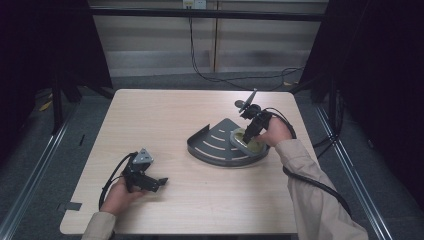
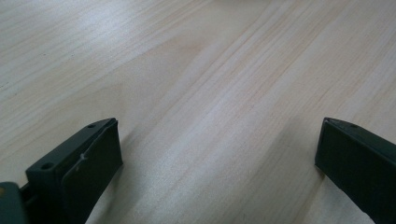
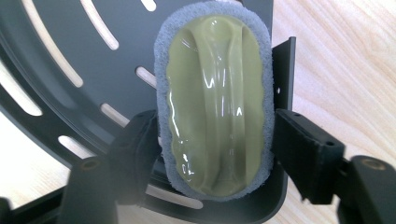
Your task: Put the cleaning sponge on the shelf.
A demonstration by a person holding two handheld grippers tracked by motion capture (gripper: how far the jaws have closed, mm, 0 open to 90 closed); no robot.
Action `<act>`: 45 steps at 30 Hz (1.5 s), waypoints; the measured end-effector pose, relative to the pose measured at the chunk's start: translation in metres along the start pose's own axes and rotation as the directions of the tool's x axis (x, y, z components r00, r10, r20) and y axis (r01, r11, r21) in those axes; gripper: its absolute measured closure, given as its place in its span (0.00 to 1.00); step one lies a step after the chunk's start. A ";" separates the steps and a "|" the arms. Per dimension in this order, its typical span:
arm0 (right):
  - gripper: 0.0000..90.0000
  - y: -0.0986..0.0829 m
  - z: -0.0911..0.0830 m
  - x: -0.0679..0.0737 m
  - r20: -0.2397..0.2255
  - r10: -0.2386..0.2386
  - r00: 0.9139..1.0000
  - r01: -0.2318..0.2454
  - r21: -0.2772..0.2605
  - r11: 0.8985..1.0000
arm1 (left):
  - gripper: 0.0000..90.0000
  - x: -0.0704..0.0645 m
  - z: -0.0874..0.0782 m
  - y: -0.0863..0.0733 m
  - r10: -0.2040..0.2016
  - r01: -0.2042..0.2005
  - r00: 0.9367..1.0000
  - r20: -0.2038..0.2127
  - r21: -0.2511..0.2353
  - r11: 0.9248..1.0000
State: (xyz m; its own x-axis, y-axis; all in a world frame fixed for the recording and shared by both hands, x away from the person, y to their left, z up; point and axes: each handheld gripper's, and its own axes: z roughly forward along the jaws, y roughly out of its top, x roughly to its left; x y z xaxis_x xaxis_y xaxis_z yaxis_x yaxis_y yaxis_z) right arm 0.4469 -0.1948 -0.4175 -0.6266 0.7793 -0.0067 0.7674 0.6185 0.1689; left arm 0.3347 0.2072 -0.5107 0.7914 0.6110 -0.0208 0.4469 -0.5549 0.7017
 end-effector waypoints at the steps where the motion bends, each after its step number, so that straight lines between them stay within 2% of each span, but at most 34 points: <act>1: 0.32 0.000 -0.001 0.000 0.000 0.007 1.000 -0.007 -0.001 1.000 | 0.00 0.000 0.000 0.000 0.001 -0.001 1.000 0.000 0.000 1.000; 11: 0.22 -0.002 -0.006 -0.002 -0.031 0.019 0.999 -0.020 -0.019 1.000 | 0.00 0.000 0.000 0.000 0.001 -0.001 1.000 0.000 0.000 1.000; 13: 0.17 -0.003 -0.007 -0.003 -0.036 0.019 0.999 -0.020 -0.021 1.000 | 0.00 0.000 0.000 0.000 0.001 -0.001 1.000 0.000 0.001 1.000; 23: 0.18 -0.006 -0.012 -0.002 -0.042 0.029 0.999 -0.030 -0.027 0.999 | 0.00 0.000 0.000 0.000 0.002 -0.002 1.000 0.000 0.001 1.000; 36: 0.19 -0.012 -0.020 0.008 -0.047 -0.012 0.999 0.010 -0.029 1.000 | 0.00 0.000 0.000 0.000 0.000 0.000 1.000 0.000 0.000 1.000; 45: 0.20 -0.017 -0.028 0.012 -0.046 -0.020 0.999 0.019 -0.032 0.999 | 0.00 0.000 0.000 0.000 0.001 -0.001 1.000 0.000 0.000 1.000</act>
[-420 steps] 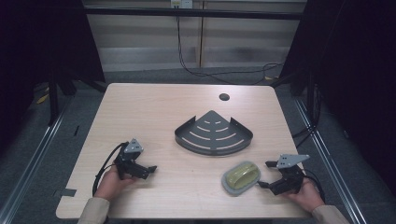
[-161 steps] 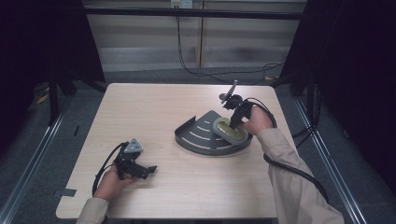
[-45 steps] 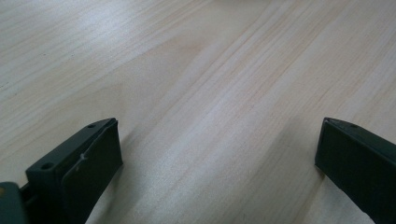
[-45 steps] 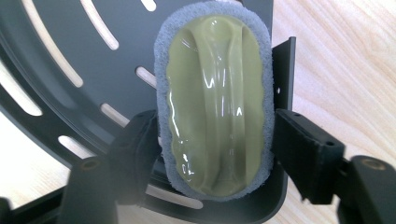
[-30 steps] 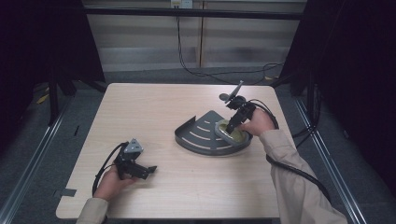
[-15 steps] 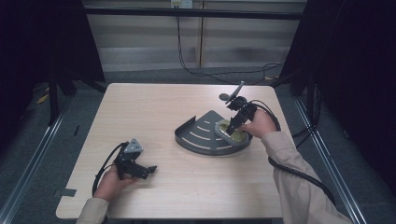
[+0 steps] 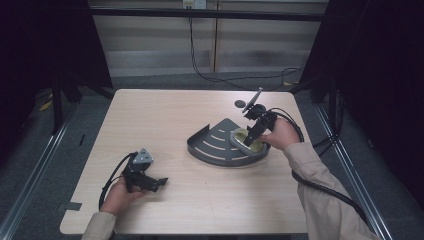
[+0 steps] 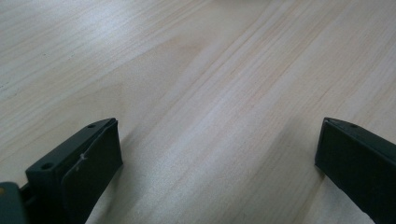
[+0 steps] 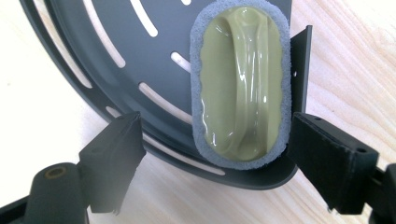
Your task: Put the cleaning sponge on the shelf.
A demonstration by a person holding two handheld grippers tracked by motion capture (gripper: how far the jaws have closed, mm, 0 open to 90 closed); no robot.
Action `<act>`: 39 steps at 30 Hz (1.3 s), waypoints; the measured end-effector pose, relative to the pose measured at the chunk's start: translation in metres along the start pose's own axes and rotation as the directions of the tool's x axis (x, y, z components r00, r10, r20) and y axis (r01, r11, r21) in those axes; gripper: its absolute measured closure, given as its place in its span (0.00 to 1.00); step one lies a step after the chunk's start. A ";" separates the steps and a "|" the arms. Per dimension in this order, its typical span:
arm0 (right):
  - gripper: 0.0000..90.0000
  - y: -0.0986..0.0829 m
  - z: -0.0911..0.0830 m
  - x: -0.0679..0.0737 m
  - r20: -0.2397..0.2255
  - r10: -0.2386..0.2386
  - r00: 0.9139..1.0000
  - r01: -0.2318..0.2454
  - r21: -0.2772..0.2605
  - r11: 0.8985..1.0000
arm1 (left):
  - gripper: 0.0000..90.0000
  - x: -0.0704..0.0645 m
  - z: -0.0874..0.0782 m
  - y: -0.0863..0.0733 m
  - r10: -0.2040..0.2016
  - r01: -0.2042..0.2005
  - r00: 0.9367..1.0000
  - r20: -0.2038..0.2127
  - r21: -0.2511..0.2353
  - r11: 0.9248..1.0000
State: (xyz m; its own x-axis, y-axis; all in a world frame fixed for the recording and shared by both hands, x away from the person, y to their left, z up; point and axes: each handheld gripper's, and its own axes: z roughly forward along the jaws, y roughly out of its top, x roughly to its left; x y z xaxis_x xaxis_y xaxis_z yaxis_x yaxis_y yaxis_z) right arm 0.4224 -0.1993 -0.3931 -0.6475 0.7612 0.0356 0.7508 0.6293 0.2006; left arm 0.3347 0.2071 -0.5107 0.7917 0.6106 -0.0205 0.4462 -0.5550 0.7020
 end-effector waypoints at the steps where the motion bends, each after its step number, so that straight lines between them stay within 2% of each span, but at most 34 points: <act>1: 0.20 -0.002 -0.002 0.000 0.002 -0.004 1.000 0.004 0.001 1.000 | 0.00 0.000 0.000 0.000 0.000 0.000 1.000 0.000 0.000 1.000; 12: 0.20 -0.015 -0.011 0.001 -0.003 -0.013 1.000 0.013 -0.018 1.000 | 0.00 0.000 0.000 0.000 0.000 0.000 1.000 0.000 -0.001 1.000; 28: 0.20 -0.035 -0.020 0.009 -0.018 -0.042 0.999 0.042 -0.004 0.999 | 0.00 0.000 0.000 0.000 0.000 0.000 1.000 0.000 0.000 1.000; 31: 0.21 -0.039 -0.019 0.011 -0.015 -0.079 0.997 0.079 0.012 0.997 | 0.00 0.000 0.000 0.000 0.000 0.000 1.000 -0.001 0.000 1.000; 32: 0.21 -0.040 -0.020 0.012 -0.019 -0.069 0.997 0.069 0.024 0.997 | 0.00 0.000 0.000 0.000 0.001 -0.001 1.000 0.000 0.000 1.000; 33: 0.21 -0.041 -0.019 0.012 -0.017 -0.088 0.996 0.089 0.017 0.996 | 0.00 0.000 0.000 0.000 0.000 0.000 1.000 0.000 0.000 1.000; 37: 0.21 -0.045 -0.019 0.016 -0.029 -0.083 0.996 0.084 0.017 0.996 | 0.00 0.000 0.000 0.000 -0.003 0.003 1.000 0.002 -0.001 1.000; 39: 0.21 -0.047 -0.019 0.017 -0.030 -0.099 0.995 0.099 0.009 0.995 | 0.00 0.000 0.000 0.000 -0.003 0.003 1.000 0.002 -0.001 1.000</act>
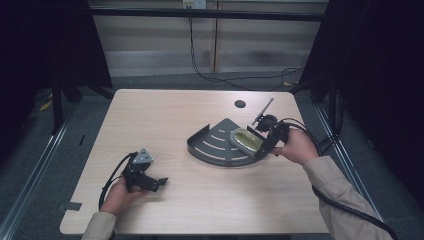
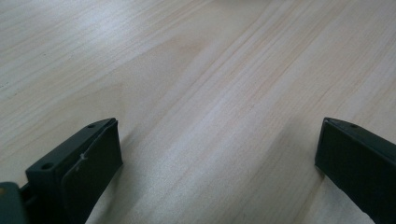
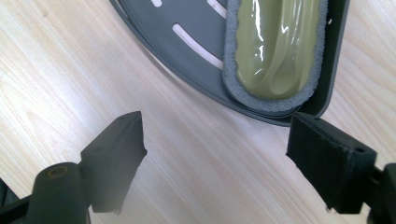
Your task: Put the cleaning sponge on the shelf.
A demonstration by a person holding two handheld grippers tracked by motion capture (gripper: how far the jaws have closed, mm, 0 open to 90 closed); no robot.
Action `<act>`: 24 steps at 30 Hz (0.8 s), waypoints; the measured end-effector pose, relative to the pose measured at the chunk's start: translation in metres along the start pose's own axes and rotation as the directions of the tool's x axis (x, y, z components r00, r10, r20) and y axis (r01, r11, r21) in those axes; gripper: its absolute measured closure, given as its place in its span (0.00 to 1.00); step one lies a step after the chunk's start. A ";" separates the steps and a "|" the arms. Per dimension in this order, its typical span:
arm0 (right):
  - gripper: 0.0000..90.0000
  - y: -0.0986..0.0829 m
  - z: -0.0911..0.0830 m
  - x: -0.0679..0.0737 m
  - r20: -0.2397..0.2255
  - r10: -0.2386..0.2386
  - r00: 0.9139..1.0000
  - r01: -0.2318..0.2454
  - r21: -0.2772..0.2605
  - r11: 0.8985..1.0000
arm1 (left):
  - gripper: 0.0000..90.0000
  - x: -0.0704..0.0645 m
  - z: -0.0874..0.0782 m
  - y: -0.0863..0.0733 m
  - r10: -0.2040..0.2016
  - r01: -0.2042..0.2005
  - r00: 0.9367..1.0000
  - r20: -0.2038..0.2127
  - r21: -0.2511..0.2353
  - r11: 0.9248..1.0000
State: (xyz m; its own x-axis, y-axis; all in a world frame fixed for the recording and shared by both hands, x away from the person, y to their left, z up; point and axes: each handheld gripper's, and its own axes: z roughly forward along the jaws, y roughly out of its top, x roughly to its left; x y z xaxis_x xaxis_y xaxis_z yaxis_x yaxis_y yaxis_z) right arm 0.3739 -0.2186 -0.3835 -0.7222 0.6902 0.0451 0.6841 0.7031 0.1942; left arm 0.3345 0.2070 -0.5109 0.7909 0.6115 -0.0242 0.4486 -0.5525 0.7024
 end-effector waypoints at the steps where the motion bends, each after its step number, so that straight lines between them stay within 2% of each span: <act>1: 0.21 0.000 0.000 0.000 0.000 0.000 1.000 0.000 0.000 1.000 | 0.00 0.000 0.000 0.000 0.000 0.000 1.000 0.000 0.000 1.000; 4: 0.21 -0.003 0.000 0.004 -0.001 -0.006 1.000 0.006 0.001 1.000 | 0.00 0.001 -0.001 0.000 0.014 -0.014 1.000 -0.001 0.008 1.000; 7: 0.21 -0.007 0.002 0.005 -0.008 -0.016 1.000 0.016 -0.008 1.000 | 0.00 0.001 -0.001 0.000 0.010 -0.010 1.000 0.000 0.011 1.000; 8: 0.21 -0.010 0.004 0.007 -0.013 -0.004 1.000 0.004 -0.010 1.000 | 0.00 0.001 -0.001 0.000 0.009 -0.009 1.000 0.000 0.010 1.000; 12: 0.20 -0.016 0.009 0.008 0.001 -0.007 1.000 0.007 -0.001 1.000 | 0.00 0.001 -0.001 0.000 0.010 -0.010 1.000 0.000 0.011 1.000; 18: 0.20 -0.026 0.012 0.008 -0.016 0.001 1.000 -0.001 -0.021 1.000 | 0.00 0.001 -0.001 0.000 0.010 -0.010 1.000 0.000 0.011 1.000; 24: 0.20 -0.035 0.017 0.010 -0.006 0.000 1.000 0.000 -0.022 1.000 | 0.00 0.001 -0.001 0.000 0.010 -0.010 1.000 0.000 0.011 1.000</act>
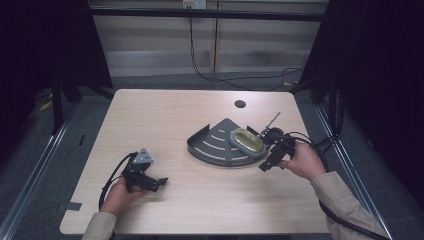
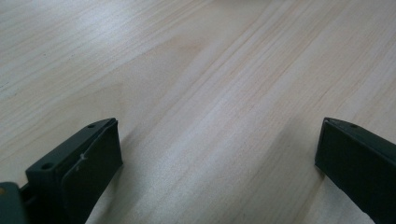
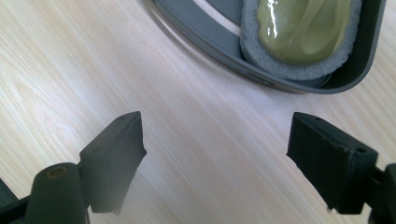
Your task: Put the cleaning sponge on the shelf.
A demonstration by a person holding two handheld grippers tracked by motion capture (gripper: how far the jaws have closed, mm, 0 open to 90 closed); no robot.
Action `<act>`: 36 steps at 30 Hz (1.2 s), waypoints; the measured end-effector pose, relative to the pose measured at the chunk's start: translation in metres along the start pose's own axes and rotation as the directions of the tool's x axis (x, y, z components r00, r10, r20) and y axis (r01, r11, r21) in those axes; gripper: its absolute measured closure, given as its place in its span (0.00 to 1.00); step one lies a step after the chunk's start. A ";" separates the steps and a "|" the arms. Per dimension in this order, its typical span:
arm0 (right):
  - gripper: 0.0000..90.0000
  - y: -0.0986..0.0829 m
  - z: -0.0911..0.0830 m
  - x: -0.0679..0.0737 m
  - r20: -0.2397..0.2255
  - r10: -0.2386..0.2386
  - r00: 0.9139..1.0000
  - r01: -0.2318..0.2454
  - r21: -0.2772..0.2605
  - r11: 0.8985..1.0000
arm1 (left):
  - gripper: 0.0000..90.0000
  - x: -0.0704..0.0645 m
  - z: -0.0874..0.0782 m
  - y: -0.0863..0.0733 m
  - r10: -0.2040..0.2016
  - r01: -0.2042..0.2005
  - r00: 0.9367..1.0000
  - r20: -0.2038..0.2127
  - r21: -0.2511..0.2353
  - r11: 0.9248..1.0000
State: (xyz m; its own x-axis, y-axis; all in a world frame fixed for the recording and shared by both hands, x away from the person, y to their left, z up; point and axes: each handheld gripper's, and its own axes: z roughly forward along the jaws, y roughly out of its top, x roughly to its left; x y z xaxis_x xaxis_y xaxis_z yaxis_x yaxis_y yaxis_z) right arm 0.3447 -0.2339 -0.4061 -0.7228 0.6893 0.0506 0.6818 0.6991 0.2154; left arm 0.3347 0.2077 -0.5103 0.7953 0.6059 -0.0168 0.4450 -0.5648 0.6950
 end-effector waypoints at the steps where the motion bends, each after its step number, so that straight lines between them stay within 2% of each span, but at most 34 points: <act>1: 0.20 0.000 0.000 0.000 0.000 0.000 1.000 0.000 0.000 1.000 | 0.00 0.000 0.000 0.000 0.000 0.000 1.000 0.000 0.000 1.000; 17: 0.20 -0.025 0.013 0.001 -0.003 0.011 1.000 -0.011 -0.015 1.000 | 0.00 0.000 0.000 0.000 0.000 0.000 1.000 0.000 0.000 1.000; 22: 0.19 -0.034 0.017 0.002 -0.018 0.018 1.000 -0.019 -0.031 0.999 | 0.00 0.000 0.000 0.000 0.000 0.000 1.000 0.000 0.000 1.000; 29: 0.19 -0.042 0.021 0.003 -0.010 0.019 1.000 -0.019 -0.035 0.999 | 0.00 0.000 0.000 0.000 0.000 0.000 1.000 0.000 0.000 1.000; 34: 0.20 -0.051 0.029 0.006 -0.015 0.021 1.000 -0.021 -0.043 0.999 | 0.00 0.000 0.000 0.000 0.000 0.000 1.000 0.000 0.000 1.000; 36: 0.20 -0.053 0.031 0.007 -0.022 0.040 0.999 -0.041 -0.041 0.998 | 0.00 0.000 0.000 0.000 0.000 0.000 1.000 0.000 0.000 1.000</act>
State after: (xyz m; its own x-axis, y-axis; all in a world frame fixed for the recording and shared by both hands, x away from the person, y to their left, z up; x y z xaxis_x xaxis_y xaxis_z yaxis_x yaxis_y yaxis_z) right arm 0.3067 -0.2605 -0.4473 -0.6973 0.7122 0.0805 0.7054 0.6620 0.2532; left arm 0.3347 0.2076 -0.5103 0.7952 0.6061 -0.0169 0.4450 -0.5644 0.6952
